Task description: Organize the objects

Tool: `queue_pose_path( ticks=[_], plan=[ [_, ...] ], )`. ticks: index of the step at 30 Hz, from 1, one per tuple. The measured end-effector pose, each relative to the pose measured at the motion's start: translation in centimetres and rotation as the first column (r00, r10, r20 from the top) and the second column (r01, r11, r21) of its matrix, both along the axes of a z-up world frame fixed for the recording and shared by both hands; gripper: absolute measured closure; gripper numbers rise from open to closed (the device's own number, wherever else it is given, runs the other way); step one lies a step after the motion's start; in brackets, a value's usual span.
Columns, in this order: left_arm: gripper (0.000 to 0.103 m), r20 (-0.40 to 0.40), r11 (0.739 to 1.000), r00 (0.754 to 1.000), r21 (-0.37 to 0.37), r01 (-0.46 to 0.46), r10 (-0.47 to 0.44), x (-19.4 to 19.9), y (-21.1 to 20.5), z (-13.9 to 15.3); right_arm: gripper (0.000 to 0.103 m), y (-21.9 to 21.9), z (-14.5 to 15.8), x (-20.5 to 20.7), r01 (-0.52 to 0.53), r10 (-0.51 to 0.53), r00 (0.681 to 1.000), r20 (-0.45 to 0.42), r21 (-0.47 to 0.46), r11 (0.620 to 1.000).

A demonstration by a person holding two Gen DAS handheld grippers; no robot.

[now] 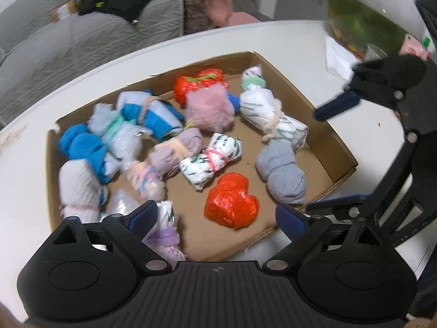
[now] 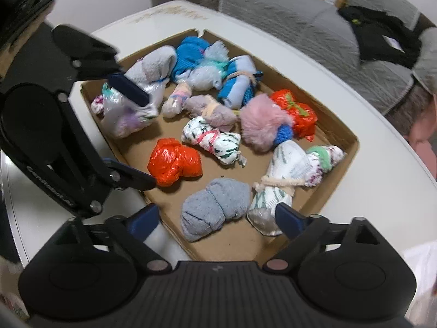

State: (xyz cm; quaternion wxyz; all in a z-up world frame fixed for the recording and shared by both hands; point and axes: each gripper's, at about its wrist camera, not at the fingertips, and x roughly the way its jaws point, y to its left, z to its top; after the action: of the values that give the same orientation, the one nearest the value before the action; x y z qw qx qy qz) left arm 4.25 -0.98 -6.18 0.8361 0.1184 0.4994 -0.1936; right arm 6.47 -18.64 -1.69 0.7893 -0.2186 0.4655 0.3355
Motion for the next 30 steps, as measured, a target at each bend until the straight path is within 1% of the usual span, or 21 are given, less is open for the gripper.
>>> queue_pose_path(
  ticks=[2,5,6,9,10,13,16,18,21,24,29,30],
  plan=[
    [0.000,0.006,0.999,0.999,-0.002,-0.038,0.038,-0.5,0.4,0.7,0.008,0.0,0.6,-0.8,0.023,-0.024,1.000,0.007,0.015,1.000],
    [0.000,0.021,0.993,0.993,-0.003,-0.116,0.116,-1.2,1.3,1.8,0.002,0.5,1.0,-2.1,0.063,-0.064,0.998,0.024,0.016,0.998],
    [0.000,0.031,0.989,0.989,-0.001,-0.146,0.146,-1.6,1.7,2.1,0.001,0.7,1.1,-2.4,0.080,-0.080,0.996,0.028,0.018,0.997],
    [0.000,0.059,0.974,0.973,0.018,-0.225,0.224,-2.4,2.6,2.9,0.001,1.2,1.4,-3.3,0.142,-0.143,0.989,0.028,0.017,0.990],
    [0.000,0.067,0.969,0.967,0.013,-0.247,0.246,-2.7,2.9,3.1,0.001,1.3,1.4,-3.5,0.159,-0.159,0.987,0.025,0.022,0.987],
    [0.000,0.086,0.956,0.952,-0.026,-0.292,0.294,-3.6,3.8,3.7,0.001,1.5,1.6,-4.0,0.235,-0.236,0.972,0.022,0.038,0.971],
    [0.000,0.099,0.941,0.936,-0.067,-0.332,0.337,-4.7,4.7,4.2,0.001,1.1,1.7,-4.3,0.347,-0.348,0.938,-0.002,0.069,0.935],
    [0.000,0.108,0.934,0.929,-0.079,-0.348,0.355,-5.3,5.0,4.5,0.001,1.2,1.8,-4.3,0.381,-0.382,0.924,0.009,0.073,0.922],
    [0.000,0.111,0.929,0.922,-0.079,-0.363,0.370,-5.9,5.2,4.6,0.001,1.5,1.8,-4.2,0.384,-0.387,0.922,0.029,0.067,0.921],
    [0.000,0.144,0.922,0.911,-0.058,-0.382,0.386,-6.2,5.0,4.8,0.001,1.5,2.0,-4.1,0.386,-0.389,0.921,0.031,0.081,0.919],
    [0.000,0.138,0.922,0.912,-0.094,-0.377,0.387,-6.1,5.8,4.8,0.001,1.4,2.2,-3.9,0.382,-0.387,0.921,0.040,0.086,0.920],
    [0.000,0.141,0.920,0.910,-0.092,-0.380,0.390,-6.1,5.9,4.7,0.001,1.3,2.3,-3.8,0.385,-0.390,0.920,0.041,0.088,0.919]
  ],
)
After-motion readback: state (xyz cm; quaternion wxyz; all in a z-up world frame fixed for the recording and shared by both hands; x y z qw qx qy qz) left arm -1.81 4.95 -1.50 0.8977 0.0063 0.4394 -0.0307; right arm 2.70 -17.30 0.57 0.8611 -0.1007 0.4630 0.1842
